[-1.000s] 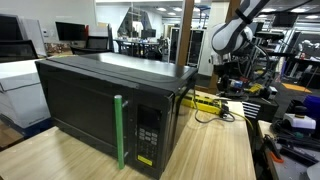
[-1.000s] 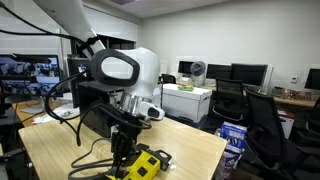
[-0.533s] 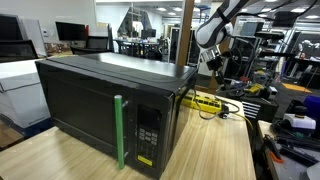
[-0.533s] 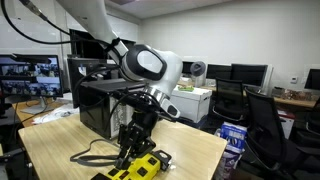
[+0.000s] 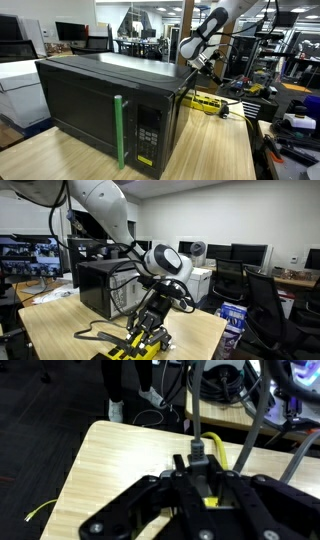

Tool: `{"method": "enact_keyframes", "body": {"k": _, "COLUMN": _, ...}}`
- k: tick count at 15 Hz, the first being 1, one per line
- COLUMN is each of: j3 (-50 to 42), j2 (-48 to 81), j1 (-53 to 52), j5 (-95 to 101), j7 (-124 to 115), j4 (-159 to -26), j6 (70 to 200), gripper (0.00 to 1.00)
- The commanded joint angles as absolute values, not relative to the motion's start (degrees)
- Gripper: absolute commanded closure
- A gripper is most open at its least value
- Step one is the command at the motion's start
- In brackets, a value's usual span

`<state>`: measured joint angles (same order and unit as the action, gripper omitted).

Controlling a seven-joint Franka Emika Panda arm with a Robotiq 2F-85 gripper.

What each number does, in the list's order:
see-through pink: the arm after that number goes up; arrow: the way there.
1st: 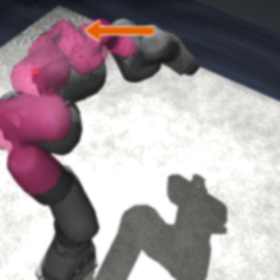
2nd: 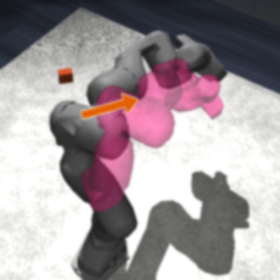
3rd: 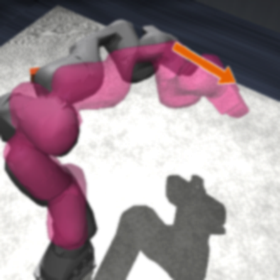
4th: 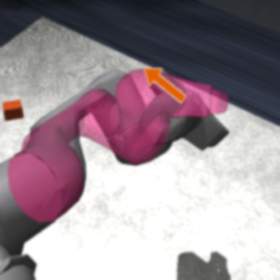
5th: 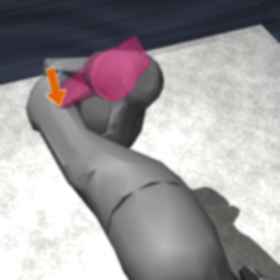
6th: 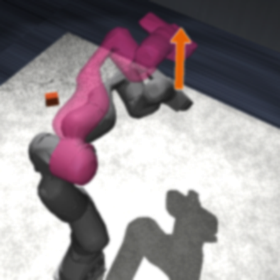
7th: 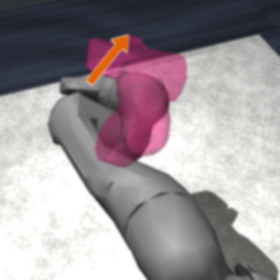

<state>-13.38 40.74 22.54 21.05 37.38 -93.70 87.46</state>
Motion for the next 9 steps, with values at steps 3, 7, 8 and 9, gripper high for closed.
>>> {"method": "enact_keyframes", "body": {"k": 3, "j3": -12.5, "j2": 49.9, "j1": 21.1, "j5": 30.8, "j7": 43.5, "j4": -82.4, "j6": 73.9, "gripper": 0.93}}
{"method": "enact_keyframes", "body": {"k": 7, "j3": -12.5, "j2": 52.6, "j1": 19.5, "j5": 38.5, "j7": 45.8, "j4": -81.4, "j6": 67.4, "gripper": 0.93}}
{"method": "enact_keyframes", "body": {"k": 8, "j3": -12.0, "j2": 52.5, "j1": 19.5, "j5": 40.1, "j7": 46.0, "j4": -82.4, "j6": 67.6, "gripper": 0.93}}
{"method": "enact_keyframes", "body": {"k": 9, "j3": -11.3, "j2": 52.1, "j1": 19.6, "j5": 41.3, "j7": 45.7, "j4": -83.8, "j6": 68.6, "gripper": 0.93}}
